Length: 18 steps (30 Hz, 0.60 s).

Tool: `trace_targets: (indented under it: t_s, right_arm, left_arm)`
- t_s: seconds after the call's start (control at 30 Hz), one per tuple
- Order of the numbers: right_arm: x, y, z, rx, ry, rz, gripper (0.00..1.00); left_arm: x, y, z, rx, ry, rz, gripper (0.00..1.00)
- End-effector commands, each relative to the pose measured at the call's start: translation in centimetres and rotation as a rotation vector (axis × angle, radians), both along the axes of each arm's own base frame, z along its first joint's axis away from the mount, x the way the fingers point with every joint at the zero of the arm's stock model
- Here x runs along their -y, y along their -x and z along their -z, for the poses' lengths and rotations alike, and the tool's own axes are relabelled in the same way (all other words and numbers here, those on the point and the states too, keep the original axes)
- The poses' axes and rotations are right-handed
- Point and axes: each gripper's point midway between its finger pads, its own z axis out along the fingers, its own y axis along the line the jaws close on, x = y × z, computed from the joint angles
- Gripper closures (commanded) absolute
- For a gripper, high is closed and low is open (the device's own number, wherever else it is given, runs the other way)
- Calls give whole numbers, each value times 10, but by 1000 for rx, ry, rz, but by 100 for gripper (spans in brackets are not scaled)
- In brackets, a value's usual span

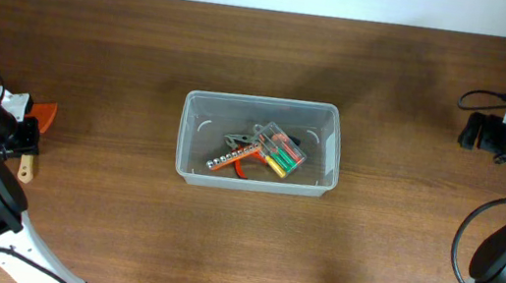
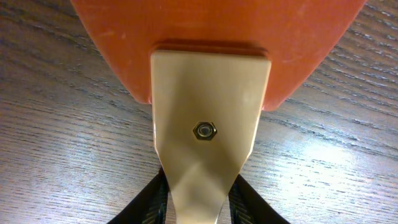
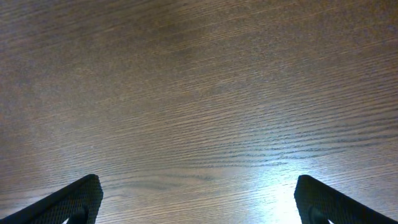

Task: Pack container
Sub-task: 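Lower the left gripper onto the scraper's wooden handle and close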

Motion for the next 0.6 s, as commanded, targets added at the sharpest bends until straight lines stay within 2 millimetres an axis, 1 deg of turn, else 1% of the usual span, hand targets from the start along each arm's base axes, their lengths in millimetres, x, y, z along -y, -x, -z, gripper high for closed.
trace_targets:
  t_s: [0.0, 0.3, 0.33, 0.4, 0.43, 0.57]
  right_arm:
    - [-1, 0, 1, 2, -11, 4, 1]
    - [-1, 0, 1, 2, -11, 4, 1]
    - [-1, 0, 1, 2, -11, 4, 1]
    - [-1, 0, 1, 2, -11, 4, 1]
    - [-1, 0, 1, 2, -11, 4, 1]
    - [-1, 0, 1, 2, -11, 4, 1]
  left_arm:
    - [0, 12, 23, -69, 10, -2, 67]
    - [1, 13, 23, -72, 13, -2, 69]
    - [1, 13, 23, -72, 13, -2, 70]
    - [1, 13, 23, -72, 13, -2, 77]
    - [1, 13, 23, -73, 13, -2, 78]
    - [2, 15, 23, -80, 18, -2, 79]
